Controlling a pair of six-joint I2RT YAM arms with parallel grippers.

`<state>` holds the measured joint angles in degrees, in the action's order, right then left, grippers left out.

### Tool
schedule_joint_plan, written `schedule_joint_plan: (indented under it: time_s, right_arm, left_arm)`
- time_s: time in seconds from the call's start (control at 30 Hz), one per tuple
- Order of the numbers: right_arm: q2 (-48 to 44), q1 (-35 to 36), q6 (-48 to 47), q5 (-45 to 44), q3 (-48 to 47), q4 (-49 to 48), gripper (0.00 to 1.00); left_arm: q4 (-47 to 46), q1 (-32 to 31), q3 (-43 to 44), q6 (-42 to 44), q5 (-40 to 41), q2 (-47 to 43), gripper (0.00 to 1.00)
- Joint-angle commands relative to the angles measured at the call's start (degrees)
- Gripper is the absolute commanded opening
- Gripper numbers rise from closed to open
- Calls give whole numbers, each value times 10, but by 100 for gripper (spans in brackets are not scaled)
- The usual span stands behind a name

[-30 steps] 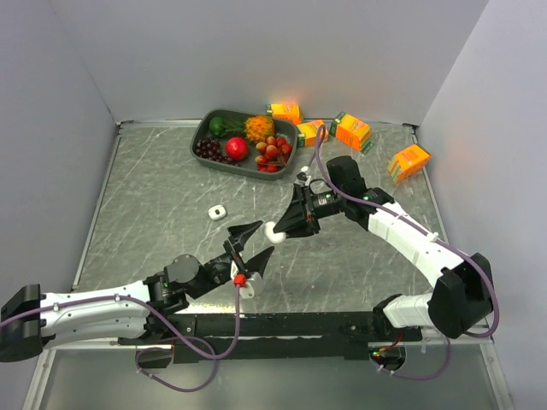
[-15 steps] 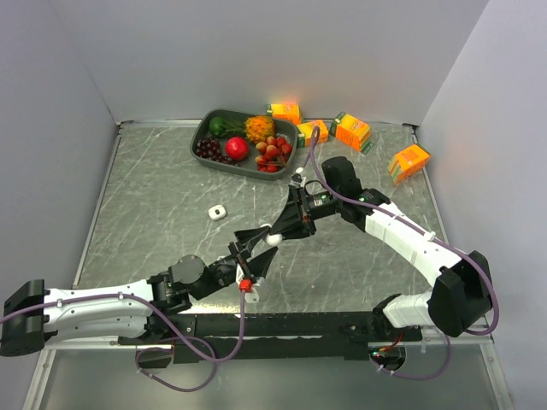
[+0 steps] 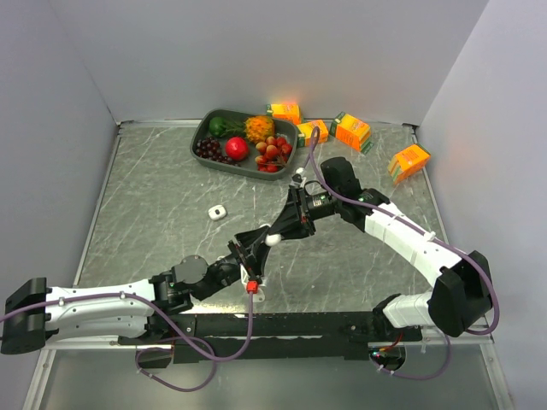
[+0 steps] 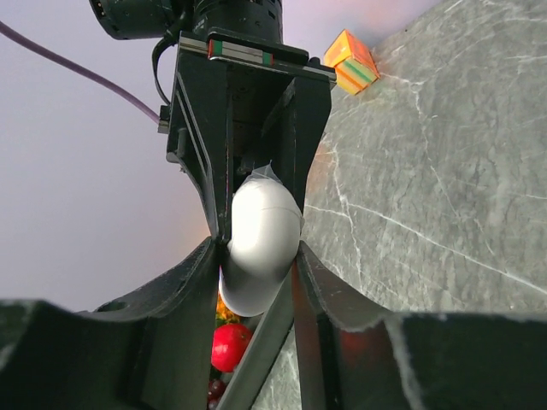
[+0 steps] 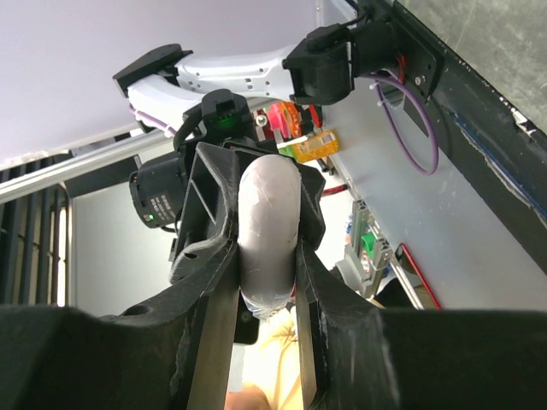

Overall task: Insert the wireless bluetooth earbuds into the charging case
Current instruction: Adjust the earbud.

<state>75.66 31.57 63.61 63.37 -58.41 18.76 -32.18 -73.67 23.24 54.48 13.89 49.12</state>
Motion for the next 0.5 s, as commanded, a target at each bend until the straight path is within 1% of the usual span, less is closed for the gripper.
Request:
schedule_joint_plan:
  time_s: [0.0, 0.1, 0.13, 0.23, 0.27, 0.33, 0.37, 0.43, 0.47]
  right_arm:
    - [-9, 9, 5, 13, -34, -6, 0]
    - [-12, 9, 5, 12, -35, -3, 0]
    - [-14, 10, 4, 12, -35, -3, 0]
    - [-18, 10, 4, 11, -36, -3, 0]
    - [-19, 10, 6, 11, -35, -6, 0]
    - [-26, 10, 12, 9, -36, -9, 6]
    - [-28, 10, 12, 9, -44, -7, 14]
    - [-31, 10, 1, 8, -56, 10, 24]
    - [-32, 10, -7, 7, -70, 16, 32]
  left_arm:
    - [-10, -4, 17, 5, 16, 5, 29]
    - [-10, -5, 16, 8, 20, 5, 25]
    - [-11, -5, 16, 7, 21, 4, 17]
    - [-10, -6, 18, 3, 24, 5, 1]
    - [-9, -5, 18, -1, 24, 5, 1]
    - [-10, -6, 16, -8, 22, 2, 1]
    - [-10, -7, 15, -17, 21, -1, 1]
    - [-11, -6, 16, -32, 23, -9, 1]
    - [-8, -7, 17, -46, 23, -12, 1]
